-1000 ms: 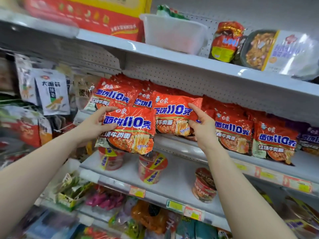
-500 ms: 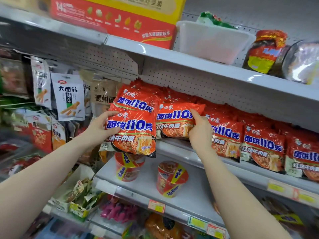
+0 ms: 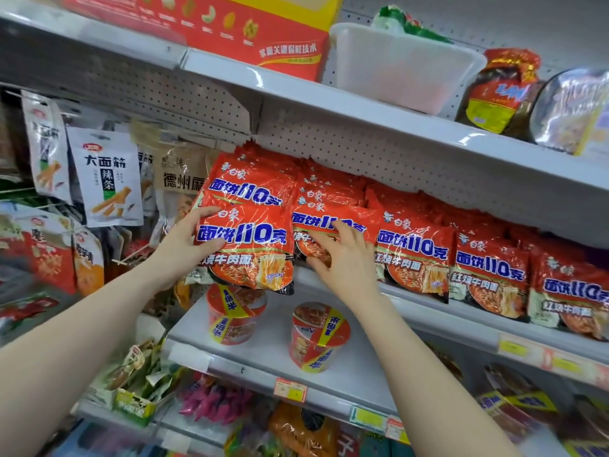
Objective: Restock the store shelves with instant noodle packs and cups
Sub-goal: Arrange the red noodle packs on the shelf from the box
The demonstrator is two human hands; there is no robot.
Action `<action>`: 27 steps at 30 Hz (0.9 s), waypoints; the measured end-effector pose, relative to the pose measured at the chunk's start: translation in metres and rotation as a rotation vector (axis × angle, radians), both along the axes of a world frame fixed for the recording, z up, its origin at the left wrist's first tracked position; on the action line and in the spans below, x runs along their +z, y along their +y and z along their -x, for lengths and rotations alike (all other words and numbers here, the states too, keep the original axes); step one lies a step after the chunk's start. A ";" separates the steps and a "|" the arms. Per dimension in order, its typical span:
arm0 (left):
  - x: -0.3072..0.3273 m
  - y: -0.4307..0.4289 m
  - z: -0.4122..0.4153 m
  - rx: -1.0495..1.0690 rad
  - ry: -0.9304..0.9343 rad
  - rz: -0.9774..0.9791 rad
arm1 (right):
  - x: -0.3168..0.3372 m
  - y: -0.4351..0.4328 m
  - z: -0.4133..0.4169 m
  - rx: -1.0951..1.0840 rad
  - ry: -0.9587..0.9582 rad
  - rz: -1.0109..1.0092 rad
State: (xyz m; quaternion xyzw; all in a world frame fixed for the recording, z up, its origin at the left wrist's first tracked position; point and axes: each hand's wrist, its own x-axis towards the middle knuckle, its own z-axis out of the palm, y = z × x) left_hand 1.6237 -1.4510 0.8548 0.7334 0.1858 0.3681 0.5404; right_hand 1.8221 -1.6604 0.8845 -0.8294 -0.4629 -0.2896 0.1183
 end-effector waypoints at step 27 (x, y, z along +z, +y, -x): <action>0.019 -0.067 -0.060 -0.199 -0.096 -0.095 | 0.013 -0.060 -0.002 0.215 0.599 -0.380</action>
